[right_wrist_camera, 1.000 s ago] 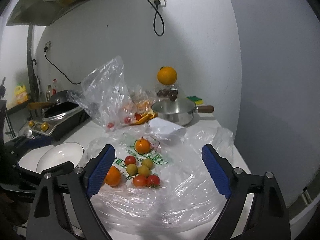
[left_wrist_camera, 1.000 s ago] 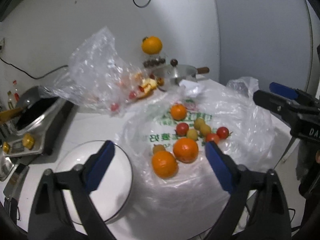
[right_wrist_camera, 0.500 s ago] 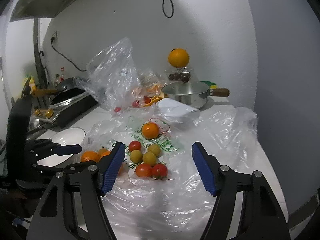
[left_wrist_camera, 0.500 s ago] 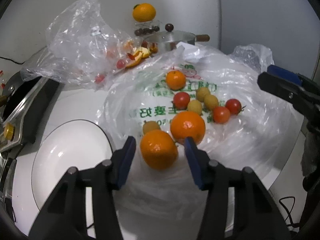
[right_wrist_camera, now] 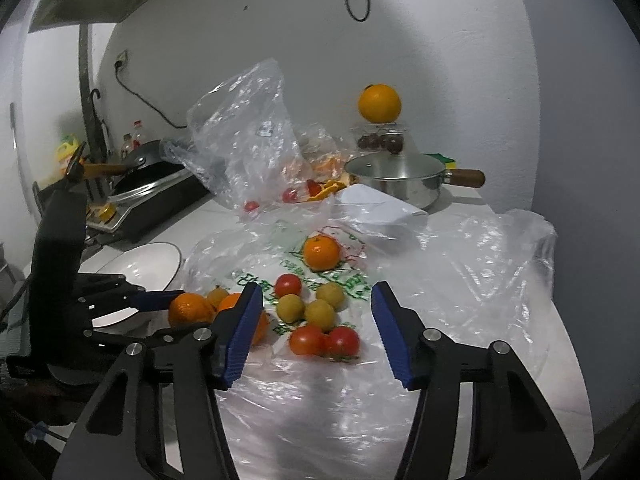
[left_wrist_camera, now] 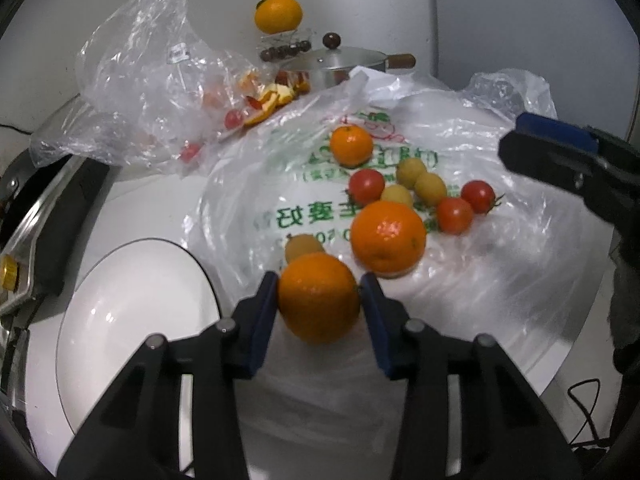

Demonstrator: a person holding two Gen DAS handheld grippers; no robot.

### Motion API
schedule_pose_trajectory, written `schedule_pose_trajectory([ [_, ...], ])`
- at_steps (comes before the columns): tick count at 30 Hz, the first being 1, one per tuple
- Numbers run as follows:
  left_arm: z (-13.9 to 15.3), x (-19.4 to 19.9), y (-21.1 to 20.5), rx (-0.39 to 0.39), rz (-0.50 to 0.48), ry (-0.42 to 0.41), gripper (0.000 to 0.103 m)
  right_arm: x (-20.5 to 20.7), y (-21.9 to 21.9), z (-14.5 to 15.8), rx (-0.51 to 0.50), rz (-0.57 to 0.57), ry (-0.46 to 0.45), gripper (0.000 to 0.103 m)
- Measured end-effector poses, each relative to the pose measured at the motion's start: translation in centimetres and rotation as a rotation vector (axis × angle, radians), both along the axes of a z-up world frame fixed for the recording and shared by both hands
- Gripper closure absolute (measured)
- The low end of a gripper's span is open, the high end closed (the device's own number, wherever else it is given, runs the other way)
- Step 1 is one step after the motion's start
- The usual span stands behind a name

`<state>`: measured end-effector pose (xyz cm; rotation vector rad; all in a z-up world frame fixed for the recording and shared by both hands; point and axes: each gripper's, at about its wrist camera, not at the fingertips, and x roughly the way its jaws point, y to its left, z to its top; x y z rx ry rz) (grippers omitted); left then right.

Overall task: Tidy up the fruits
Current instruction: 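Grasp a mandarin orange with the left tool while the right tool grasps another orange, then carry both held oranges over the white plate with both tools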

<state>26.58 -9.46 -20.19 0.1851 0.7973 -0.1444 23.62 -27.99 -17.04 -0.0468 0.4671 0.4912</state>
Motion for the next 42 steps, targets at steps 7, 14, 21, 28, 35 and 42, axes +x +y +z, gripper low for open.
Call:
schedule_pose_trajectory([
  [7, 1.1, -1.0, 0.8, -0.08, -0.021, -0.014, 0.06, 0.4, 2.6, 0.0, -0.038, 0.064, 0.026, 0.043],
  [14, 3.0, -2.3, 2.5, -0.133, -0.028, -0.071, 0.06, 1.7, 5.1, -1.3, -0.076, 0.095, 0.107, 0.043],
  [21, 4.4, -3.6, 4.6, -0.166, -0.015, -0.117, 0.06, 2.7, 7.5, -2.1, -0.141, 0.093, 0.148, 0.043],
  [28, 4.9, -4.9, 7.3, -0.18, 0.006, -0.15, 0.06, 3.0, 9.3, -3.0, -0.23, 0.056, 0.139, 0.051],
  [35, 4.7, -6.4, 9.9, -0.188, 0.049, -0.175, 0.06, 3.1, 9.9, -3.8, -0.315, -0.014, 0.126, 0.057],
  [42, 4.4, -7.4, 12.7, -0.194, 0.096, -0.185, 0.06, 2.6, 10.3, -3.8, -0.334, -0.042, 0.11, 0.059],
])
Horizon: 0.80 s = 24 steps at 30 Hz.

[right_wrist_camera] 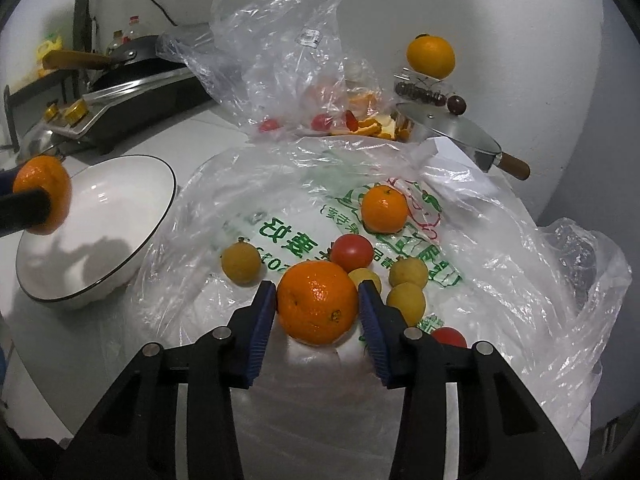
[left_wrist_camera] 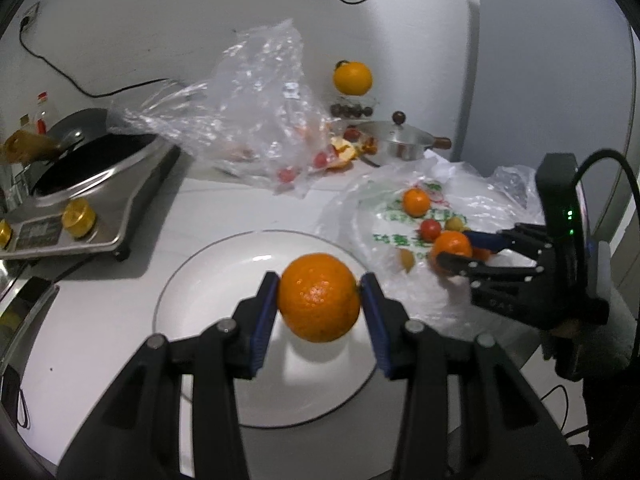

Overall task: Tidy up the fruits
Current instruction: 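Carry both held oranges over the white plate with both tools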

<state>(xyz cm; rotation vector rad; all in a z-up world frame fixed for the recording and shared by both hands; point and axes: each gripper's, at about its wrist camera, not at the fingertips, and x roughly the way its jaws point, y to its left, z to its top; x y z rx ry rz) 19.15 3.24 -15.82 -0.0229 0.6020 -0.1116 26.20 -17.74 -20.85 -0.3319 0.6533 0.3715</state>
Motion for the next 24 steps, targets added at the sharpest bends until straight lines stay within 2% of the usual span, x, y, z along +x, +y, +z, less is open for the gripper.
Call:
schedule_pose_trajectory([
  [6, -0.4, -0.5, 1.7, -0.004, 0.028, -0.001, 0.06, -0.9, 0.1, 0.8, 0.007, -0.008, -0.013, 0.059],
  [13, -0.6, -1.3, 3.7, -0.005, 0.065, -0.01, 0.06, -2.3, 1.3, 3.3, 0.041, 0.024, -0.056, 0.059],
  [20, -1.7, -1.5, 5.9, -0.002, 0.103, 0.004, 0.06, -4.1, 3.4, 5.6, 0.089, 0.085, -0.108, 0.059],
  [24, -2.4, -1.3, 6.9, -0.011, 0.117, 0.022, 0.06, -4.7, 5.2, 5.8, 0.12, 0.143, -0.095, 0.059],
])
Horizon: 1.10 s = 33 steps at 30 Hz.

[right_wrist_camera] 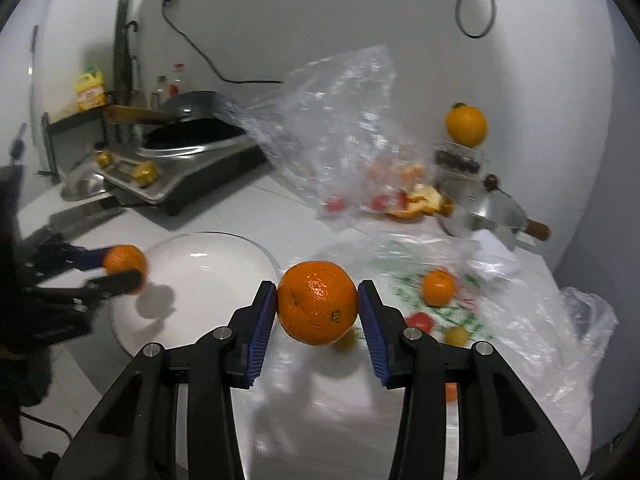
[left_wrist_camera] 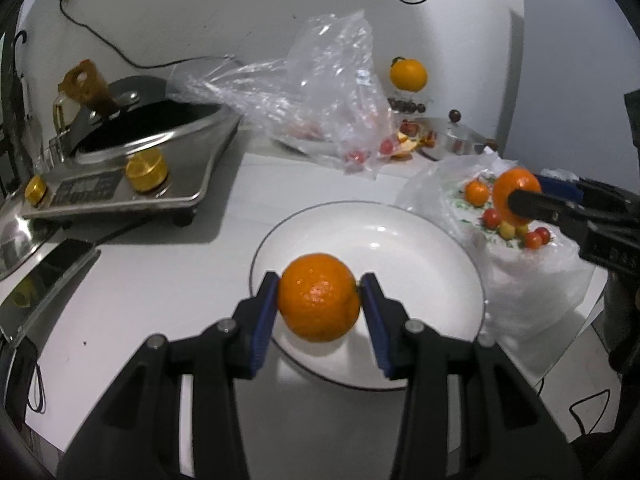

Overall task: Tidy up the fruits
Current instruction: 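Carry both held oranges over the white plate with both tools, then lower the oranges into the white plate and open both tools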

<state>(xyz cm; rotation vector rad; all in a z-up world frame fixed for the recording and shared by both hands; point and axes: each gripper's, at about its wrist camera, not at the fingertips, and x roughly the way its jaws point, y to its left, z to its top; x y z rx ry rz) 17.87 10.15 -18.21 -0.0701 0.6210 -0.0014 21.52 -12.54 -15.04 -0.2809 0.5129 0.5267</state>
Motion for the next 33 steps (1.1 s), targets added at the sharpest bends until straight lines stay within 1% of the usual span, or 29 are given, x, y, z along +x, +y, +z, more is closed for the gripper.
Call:
schedule_pose_trajectory([
  [8, -1.0, 0.6, 0.9, -0.012, -0.002, 0.024, 0.06, -1.1, 4.2, -1.6, 0.031, 0.131, 0.074, 0.059],
  [11, -1.3, 1.0, 0.8, -0.003, -0.011, 0.033, 0.06, -1.3, 5.2, -2.1, 0.029, 0.157, 0.091, 0.059],
  [18, -1.5, 1.3, 0.9, 0.0, -0.029, 0.041, 0.059, -1.3, 6.4, -3.3, 0.027, 0.176, 0.131, 0.059],
  [21, -0.9, 1.2, 1.3, -0.008, -0.021, 0.028, 0.059, -1.2, 6.7, -3.8, 0.022, 0.185, 0.149, 0.059],
  [22, -0.6, 1.0, 1.5, -0.014, -0.015, 0.023, 0.056, -1.2, 6.8, -3.9, 0.02, 0.185, 0.153, 0.059],
  [23, -0.4, 0.9, 1.7, -0.02, -0.009, 0.019, 0.051, -1.1, 6.9, -4.0, 0.021, 0.184, 0.157, 0.059],
  [27, 0.3, 0.0, 2.7, -0.042, 0.011, -0.009, 0.05, -1.1, 7.6, -4.2, 0.031, 0.209, 0.183, 0.059],
  [33, 0.9, -1.4, 3.7, -0.043, 0.041, -0.034, 0.05, -1.3, 9.2, -5.0, 0.024, 0.255, 0.216, 0.059],
])
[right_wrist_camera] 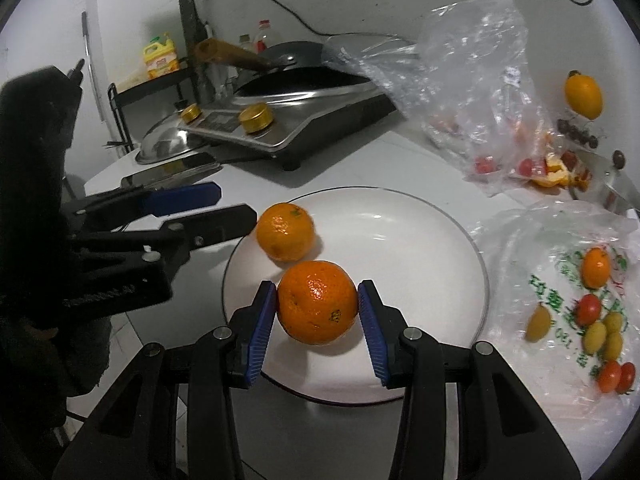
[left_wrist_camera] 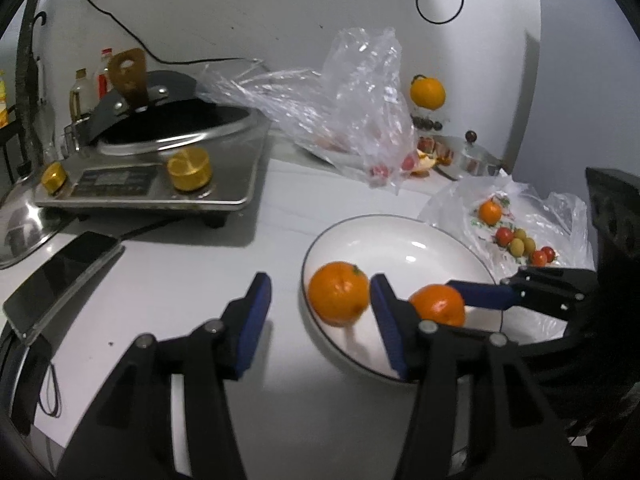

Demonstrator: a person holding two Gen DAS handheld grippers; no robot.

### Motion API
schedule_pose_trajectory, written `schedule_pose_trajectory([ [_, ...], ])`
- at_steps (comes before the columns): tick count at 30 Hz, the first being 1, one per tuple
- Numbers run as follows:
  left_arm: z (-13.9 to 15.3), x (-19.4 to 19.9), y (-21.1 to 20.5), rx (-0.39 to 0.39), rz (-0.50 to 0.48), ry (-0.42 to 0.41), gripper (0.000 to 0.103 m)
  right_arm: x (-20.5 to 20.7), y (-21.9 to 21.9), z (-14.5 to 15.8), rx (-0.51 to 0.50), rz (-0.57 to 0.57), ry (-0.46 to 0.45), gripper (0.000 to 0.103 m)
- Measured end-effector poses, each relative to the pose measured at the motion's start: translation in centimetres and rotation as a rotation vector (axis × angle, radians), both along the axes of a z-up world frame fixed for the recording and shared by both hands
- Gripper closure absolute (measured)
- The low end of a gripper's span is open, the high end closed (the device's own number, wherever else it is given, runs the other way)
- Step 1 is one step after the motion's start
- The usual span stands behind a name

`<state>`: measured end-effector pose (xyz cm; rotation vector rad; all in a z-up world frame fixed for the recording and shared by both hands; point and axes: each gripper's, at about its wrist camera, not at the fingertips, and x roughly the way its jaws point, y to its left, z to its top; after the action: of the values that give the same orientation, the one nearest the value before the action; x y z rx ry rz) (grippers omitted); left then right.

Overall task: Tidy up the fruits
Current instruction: 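Lower the oranges into the white plate and open both tools, then move both open tools back over the fruit on the plastic bag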

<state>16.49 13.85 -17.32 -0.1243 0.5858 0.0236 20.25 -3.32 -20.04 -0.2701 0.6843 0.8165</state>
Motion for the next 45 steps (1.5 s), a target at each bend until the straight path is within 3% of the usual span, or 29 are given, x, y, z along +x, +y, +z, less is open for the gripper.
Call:
schedule_pose_trajectory([
  [16, -0.1, -1.3, 0.5, 0.018, 0.042, 0.013, 0.05, 0.1, 2.0, -1.0, -0.009, 0.051, 0.04, 0.057],
  [17, -0.1, -1.2, 0.4, 0.018, 0.041, 0.013, 0.05, 0.1, 1.9, -0.9, -0.007, 0.054, 0.035, 0.056],
  [19, 0.0, -1.3, 0.1, 0.022, 0.037, 0.012, 0.049, -0.1, 1.7, -0.7, -0.001, 0.051, 0.017, 0.044],
  [22, 0.3, -1.3, -0.4, 0.028, 0.031, 0.007, 0.048, -0.3, 1.1, -0.2, 0.018, 0.047, -0.001, 0.042],
  [45, 2.0, -0.7, -9.2, 0.094, -0.065, -0.002, 0.047, -0.4, -9.7, 1.7, 0.058, -0.088, -0.077, 0.042],
])
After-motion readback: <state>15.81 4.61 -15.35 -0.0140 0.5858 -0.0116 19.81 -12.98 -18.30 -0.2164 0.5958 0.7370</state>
